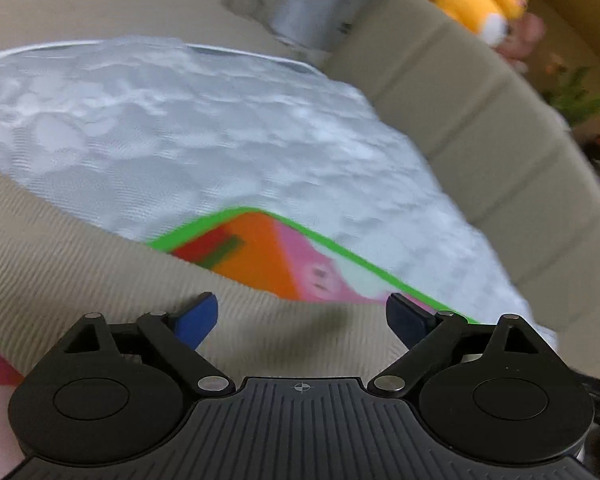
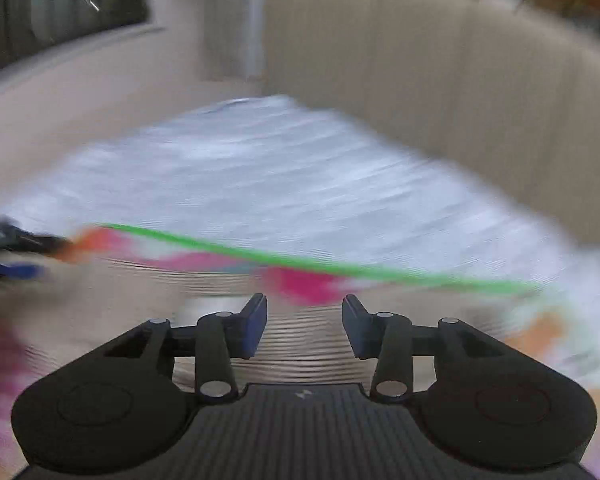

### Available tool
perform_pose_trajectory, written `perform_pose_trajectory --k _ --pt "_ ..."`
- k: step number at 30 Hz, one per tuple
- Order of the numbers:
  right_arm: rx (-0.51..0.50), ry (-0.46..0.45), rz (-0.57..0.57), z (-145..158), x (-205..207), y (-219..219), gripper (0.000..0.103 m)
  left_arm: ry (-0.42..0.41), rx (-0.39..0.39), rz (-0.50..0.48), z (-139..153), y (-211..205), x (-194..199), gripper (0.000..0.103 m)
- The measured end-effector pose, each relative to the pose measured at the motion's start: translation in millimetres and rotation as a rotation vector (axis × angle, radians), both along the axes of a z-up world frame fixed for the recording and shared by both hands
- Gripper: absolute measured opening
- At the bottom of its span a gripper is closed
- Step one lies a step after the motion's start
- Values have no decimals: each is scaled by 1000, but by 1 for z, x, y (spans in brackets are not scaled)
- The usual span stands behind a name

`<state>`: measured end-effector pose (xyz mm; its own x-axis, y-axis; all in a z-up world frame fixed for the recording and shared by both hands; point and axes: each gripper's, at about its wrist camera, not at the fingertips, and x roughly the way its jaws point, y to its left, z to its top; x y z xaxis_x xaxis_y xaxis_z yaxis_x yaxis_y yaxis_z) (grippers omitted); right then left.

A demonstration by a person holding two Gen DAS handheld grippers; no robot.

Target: Fold clothes

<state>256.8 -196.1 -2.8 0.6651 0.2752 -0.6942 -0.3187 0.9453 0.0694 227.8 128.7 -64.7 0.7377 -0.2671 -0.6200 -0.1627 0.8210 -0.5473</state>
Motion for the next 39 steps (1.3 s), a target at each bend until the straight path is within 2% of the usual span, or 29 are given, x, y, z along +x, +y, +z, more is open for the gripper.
perform_pose_trajectory --k 3,4,6,7,8,10,11,12,17,22,23,24,27,31,35,39 --pt "118 85 19 -22 15 34 41 -23 -89 -176 4 -9 -4 98" --pt "127 111 12 -35 24 43 42 -19 -121 -236 2 -13 -4 98" --pt "146 202 0 -59 41 63 40 20 -122 -266 -5 -18 -2 98" --pt "155 242 -1 -69 49 71 32 35 -85 -261 -8 -19 -1 98" --pt "142 227 14 -67 51 77 15 49 -48 -256 -11 -21 1 98" --pt "125 163 40 -58 57 91 11 68 -18 -242 -16 -20 4 98" --pt "129 131 38 -51 64 97 9 73 -33 -238 -18 -18 5 98" --pt "131 101 36 -45 71 102 1 72 -48 -234 -19 -14 5 98" --pt "39 31 21 -37 93 118 0 75 -86 -216 -26 -4 9 98" --pt "38 4 32 -26 68 91 5 74 -93 -209 -26 -2 8 98" --pt "25 -3 37 -25 59 84 13 75 -93 -208 -26 -2 8 98" --pt "10 -11 41 -25 51 76 26 75 -94 -207 -26 -2 9 98" --pt "-55 -46 44 -29 24 52 48 74 -75 -182 -26 0 10 98" --pt "-77 6 7 -52 12 25 51 72 -49 -147 -25 2 11 98" --pt "-195 1 -102 -88 26 10 50 67 -25 -118 -27 5 12 98" --pt "-147 -34 -147 -94 46 -2 50 54 47 -126 -26 -1 12 98"
